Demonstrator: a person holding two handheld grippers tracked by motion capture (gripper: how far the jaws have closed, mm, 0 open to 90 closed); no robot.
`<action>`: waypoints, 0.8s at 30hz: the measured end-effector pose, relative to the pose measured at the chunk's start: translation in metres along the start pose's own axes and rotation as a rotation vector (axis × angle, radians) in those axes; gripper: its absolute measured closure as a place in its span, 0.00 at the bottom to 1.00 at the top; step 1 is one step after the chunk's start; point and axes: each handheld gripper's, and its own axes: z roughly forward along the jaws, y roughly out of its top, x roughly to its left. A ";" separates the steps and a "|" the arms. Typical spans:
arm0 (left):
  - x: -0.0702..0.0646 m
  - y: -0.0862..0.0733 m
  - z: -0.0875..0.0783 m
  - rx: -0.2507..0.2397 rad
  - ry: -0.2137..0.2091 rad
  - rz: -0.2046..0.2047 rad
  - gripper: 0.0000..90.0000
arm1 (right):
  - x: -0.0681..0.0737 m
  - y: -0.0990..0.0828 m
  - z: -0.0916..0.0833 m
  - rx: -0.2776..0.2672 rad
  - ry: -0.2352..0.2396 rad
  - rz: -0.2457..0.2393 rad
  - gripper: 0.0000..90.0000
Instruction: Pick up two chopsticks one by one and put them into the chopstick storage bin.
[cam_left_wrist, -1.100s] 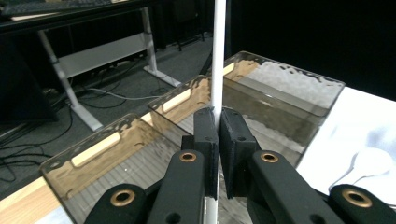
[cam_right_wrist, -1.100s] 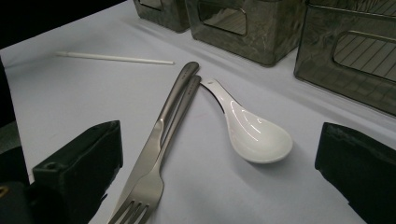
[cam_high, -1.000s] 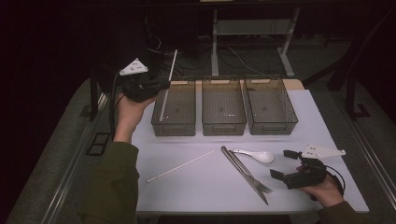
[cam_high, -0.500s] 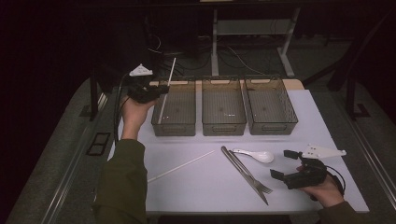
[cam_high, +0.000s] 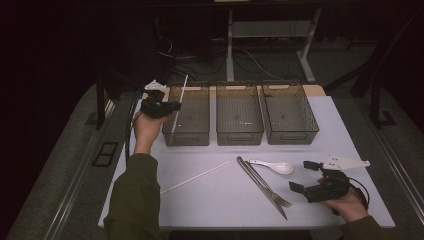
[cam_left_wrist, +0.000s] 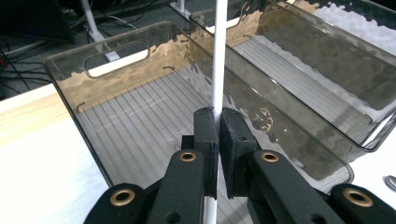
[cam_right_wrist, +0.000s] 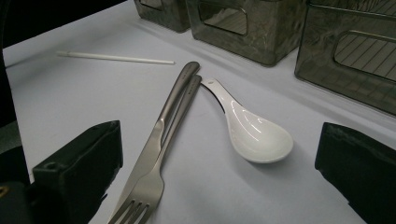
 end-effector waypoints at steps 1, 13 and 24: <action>-0.001 -0.001 0.002 -0.003 0.002 -0.008 0.94 | 0.000 0.000 0.000 0.000 0.000 0.001 0.01; 0.002 -0.003 0.027 0.009 0.032 -0.045 0.94 | 0.000 0.000 -0.001 -0.005 0.003 0.006 0.01; -0.003 -0.005 0.042 0.035 0.046 -0.048 0.93 | -0.001 0.000 -0.002 -0.009 0.007 0.005 0.01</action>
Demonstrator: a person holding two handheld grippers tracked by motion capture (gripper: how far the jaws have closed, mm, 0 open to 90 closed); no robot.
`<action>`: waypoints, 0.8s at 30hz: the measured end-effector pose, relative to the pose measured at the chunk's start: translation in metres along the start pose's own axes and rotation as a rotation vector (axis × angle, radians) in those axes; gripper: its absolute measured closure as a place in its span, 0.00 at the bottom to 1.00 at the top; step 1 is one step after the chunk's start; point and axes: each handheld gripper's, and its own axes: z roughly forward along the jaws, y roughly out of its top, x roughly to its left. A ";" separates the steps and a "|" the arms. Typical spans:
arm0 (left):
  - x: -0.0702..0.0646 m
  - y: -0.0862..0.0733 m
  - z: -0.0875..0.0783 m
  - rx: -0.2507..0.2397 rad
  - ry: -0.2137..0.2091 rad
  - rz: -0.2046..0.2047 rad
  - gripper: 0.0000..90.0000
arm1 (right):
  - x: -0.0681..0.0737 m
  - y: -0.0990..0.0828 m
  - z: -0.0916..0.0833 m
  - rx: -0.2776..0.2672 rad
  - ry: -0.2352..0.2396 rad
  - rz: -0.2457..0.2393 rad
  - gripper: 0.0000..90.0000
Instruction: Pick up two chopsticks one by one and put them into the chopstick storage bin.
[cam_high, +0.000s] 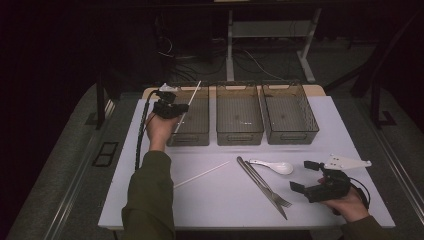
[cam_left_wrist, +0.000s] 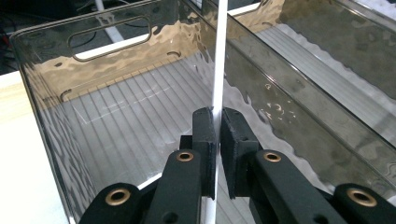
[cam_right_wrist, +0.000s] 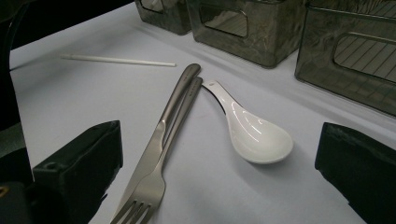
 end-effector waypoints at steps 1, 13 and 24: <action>-0.001 0.000 0.000 -0.003 0.001 0.002 0.92 | 0.000 0.000 0.000 -0.001 0.000 -0.003 0.01; -0.008 0.005 -0.011 -0.029 -0.039 0.031 0.70 | 0.001 0.000 0.001 0.002 -0.002 -0.005 0.01; -0.025 0.006 -0.034 -0.068 -0.159 0.066 0.48 | 0.000 -0.001 0.006 0.025 0.015 -0.019 0.01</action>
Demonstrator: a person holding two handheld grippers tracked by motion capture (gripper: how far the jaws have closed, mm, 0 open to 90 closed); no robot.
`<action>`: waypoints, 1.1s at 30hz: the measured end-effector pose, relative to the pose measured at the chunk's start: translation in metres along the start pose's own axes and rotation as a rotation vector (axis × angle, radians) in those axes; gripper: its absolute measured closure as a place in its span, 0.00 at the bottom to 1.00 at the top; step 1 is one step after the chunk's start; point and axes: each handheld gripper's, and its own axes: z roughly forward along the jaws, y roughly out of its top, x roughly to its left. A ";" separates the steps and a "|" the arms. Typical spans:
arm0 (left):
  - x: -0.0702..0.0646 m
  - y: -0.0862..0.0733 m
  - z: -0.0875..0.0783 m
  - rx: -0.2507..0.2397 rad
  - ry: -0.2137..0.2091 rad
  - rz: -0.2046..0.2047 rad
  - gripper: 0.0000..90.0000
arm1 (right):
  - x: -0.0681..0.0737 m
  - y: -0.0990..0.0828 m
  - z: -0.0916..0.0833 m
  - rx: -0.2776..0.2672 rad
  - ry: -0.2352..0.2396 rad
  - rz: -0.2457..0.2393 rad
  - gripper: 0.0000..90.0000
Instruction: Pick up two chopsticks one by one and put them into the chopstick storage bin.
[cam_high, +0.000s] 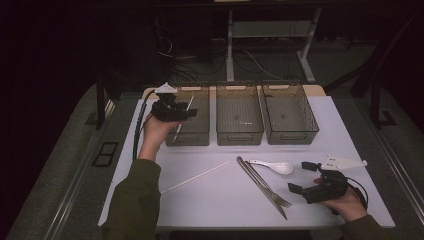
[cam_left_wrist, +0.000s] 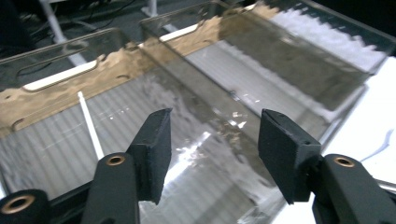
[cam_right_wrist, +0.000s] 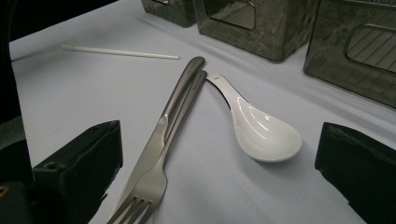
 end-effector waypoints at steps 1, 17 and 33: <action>-0.005 0.000 -0.005 -0.006 -0.015 0.013 0.47 | 0.000 0.000 0.001 -0.002 0.002 0.002 0.01; -0.054 -0.018 -0.028 -0.001 -0.097 0.107 0.19 | 0.003 -0.001 0.007 0.018 0.011 -0.045 0.01; -0.088 -0.051 -0.037 0.022 -0.162 0.180 0.00 | 0.002 -0.003 0.005 0.018 -0.008 -0.030 0.01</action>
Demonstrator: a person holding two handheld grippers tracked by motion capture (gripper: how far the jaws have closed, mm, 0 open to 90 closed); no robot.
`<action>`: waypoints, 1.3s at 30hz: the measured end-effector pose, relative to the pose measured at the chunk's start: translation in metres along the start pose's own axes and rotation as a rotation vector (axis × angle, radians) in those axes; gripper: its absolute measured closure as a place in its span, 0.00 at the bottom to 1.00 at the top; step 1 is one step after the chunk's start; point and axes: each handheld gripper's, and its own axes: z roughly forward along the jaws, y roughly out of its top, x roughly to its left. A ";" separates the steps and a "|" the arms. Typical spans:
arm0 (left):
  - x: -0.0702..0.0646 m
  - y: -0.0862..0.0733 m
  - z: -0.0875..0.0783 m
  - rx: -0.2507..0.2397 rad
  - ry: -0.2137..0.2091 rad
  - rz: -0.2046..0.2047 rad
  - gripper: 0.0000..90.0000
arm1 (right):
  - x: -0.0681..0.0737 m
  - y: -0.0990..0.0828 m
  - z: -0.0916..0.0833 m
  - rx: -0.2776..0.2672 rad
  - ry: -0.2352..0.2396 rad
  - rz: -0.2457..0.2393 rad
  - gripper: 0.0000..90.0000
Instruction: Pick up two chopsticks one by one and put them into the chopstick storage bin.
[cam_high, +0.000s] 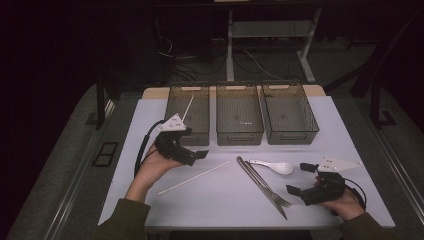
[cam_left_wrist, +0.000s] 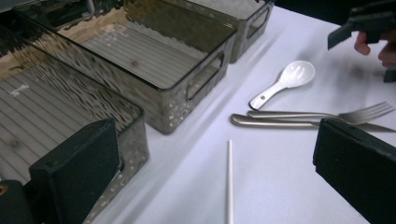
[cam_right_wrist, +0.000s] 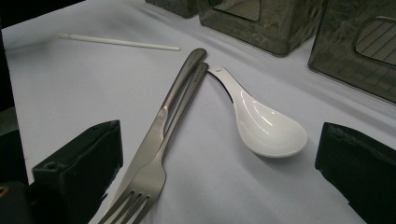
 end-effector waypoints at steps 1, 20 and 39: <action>0.000 0.000 0.000 0.000 0.000 0.000 0.00 | 0.000 0.000 0.000 0.001 0.000 0.000 0.01; -0.029 -0.052 -0.006 0.035 0.027 0.013 0.04 | 0.001 0.000 -0.001 0.005 0.000 0.002 0.01; -0.028 -0.090 -0.009 0.115 0.007 -0.004 0.42 | 0.003 -0.001 -0.001 0.008 -0.005 -0.006 0.01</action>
